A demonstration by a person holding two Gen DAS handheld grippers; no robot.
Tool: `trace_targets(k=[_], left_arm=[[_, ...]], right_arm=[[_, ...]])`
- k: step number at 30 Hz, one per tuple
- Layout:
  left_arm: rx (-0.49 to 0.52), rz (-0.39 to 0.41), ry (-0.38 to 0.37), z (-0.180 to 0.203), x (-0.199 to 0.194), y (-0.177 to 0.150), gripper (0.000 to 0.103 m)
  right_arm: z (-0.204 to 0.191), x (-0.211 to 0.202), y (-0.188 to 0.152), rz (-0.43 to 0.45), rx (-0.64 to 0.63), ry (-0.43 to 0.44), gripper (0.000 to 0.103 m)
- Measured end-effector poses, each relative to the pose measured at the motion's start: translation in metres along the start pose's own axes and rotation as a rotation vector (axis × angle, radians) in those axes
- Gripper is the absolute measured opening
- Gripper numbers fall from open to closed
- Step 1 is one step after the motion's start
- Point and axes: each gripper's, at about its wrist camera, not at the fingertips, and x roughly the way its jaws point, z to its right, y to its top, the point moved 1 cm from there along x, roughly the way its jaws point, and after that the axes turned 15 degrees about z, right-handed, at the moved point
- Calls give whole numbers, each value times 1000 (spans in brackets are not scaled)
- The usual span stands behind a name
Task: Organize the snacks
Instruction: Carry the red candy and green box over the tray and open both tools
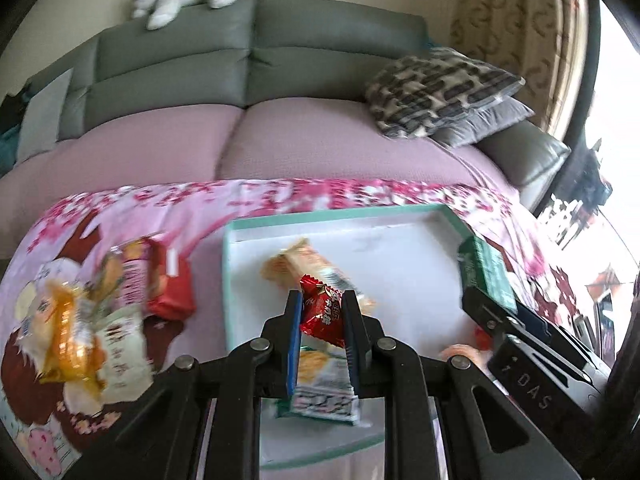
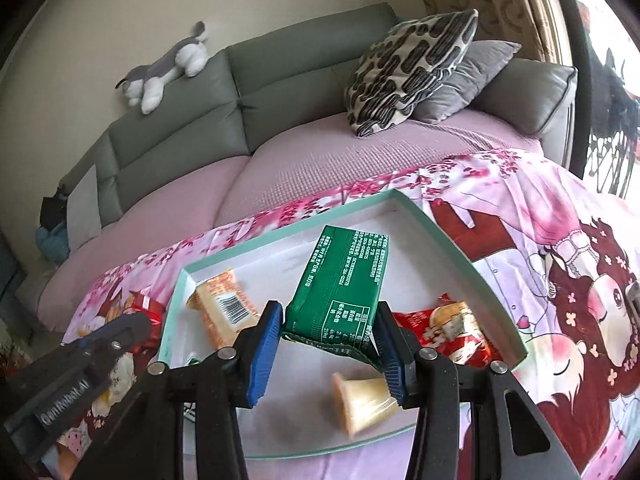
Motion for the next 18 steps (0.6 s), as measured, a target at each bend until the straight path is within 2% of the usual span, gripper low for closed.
trace_targets(k=[6, 18], left_arm=[[30, -20, -31, 22, 20, -1, 20], [24, -40, -69, 32, 46, 3, 20]], right_arm=[[0, 8, 2, 3, -8, 13, 49], [14, 20, 10, 4, -20, -48, 49]])
